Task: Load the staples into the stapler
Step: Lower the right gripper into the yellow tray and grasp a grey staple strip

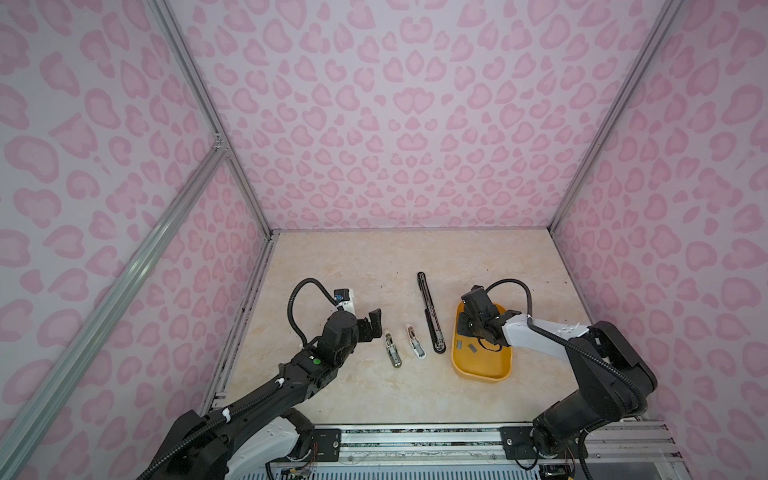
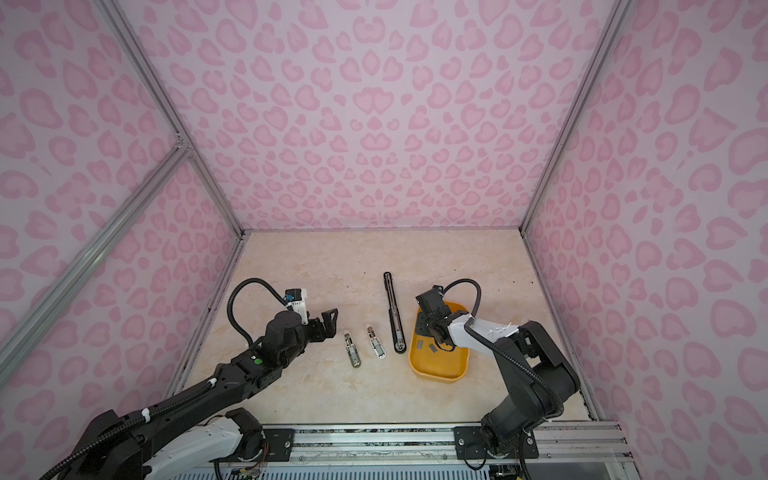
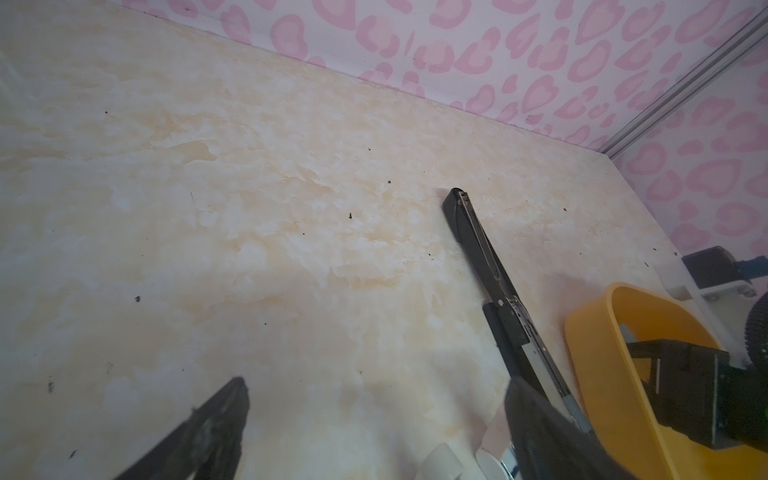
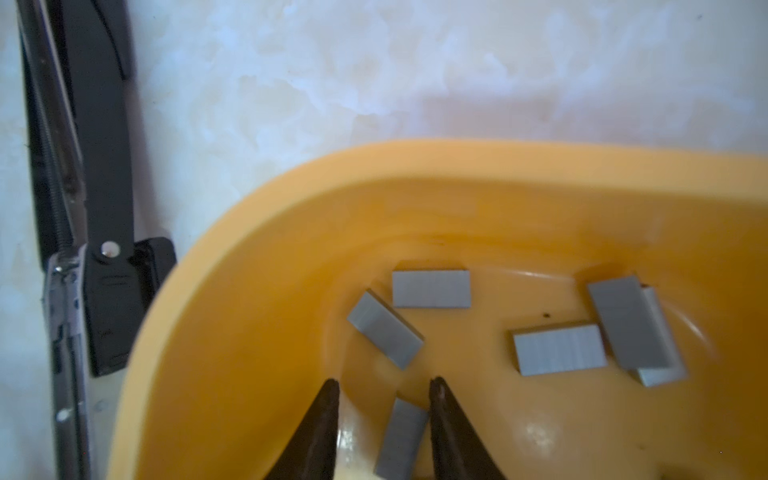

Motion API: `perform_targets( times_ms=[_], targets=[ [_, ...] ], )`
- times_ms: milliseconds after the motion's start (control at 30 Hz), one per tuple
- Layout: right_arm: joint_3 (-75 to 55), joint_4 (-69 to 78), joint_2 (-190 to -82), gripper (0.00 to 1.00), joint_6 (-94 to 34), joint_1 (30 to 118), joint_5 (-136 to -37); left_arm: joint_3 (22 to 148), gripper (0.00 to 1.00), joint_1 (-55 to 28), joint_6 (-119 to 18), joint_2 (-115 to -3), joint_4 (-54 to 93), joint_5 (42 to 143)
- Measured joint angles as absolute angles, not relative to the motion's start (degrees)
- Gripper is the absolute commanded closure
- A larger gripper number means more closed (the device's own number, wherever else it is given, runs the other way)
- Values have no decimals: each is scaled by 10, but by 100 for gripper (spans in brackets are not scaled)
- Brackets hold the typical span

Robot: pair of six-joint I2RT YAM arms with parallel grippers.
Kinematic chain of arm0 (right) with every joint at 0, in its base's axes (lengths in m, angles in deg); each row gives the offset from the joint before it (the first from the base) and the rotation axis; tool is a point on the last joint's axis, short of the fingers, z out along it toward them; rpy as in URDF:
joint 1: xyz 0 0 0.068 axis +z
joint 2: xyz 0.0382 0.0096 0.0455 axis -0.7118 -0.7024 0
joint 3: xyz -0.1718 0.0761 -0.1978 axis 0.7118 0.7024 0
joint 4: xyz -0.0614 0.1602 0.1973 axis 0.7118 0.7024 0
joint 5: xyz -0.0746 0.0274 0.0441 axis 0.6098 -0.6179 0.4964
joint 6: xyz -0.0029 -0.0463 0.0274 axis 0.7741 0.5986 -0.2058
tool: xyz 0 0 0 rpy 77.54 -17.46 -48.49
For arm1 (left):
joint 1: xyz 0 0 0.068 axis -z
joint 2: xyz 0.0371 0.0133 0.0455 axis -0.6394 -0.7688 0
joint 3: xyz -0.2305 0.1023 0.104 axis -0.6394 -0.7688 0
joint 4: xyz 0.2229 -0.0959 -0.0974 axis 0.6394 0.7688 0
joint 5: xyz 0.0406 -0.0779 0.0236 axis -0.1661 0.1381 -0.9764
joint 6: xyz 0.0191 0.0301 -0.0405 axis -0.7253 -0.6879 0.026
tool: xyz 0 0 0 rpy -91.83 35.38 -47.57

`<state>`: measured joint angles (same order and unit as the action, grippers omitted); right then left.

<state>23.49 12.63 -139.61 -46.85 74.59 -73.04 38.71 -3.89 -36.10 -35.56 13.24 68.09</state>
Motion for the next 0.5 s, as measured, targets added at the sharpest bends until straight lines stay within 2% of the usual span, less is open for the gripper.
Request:
perform_targets(
  times_ms=[500],
  targets=[
    [222, 163, -1400, 65, -461, 765, -695, 388, 3, -39, -361, -354, 133, 682]
  ],
)
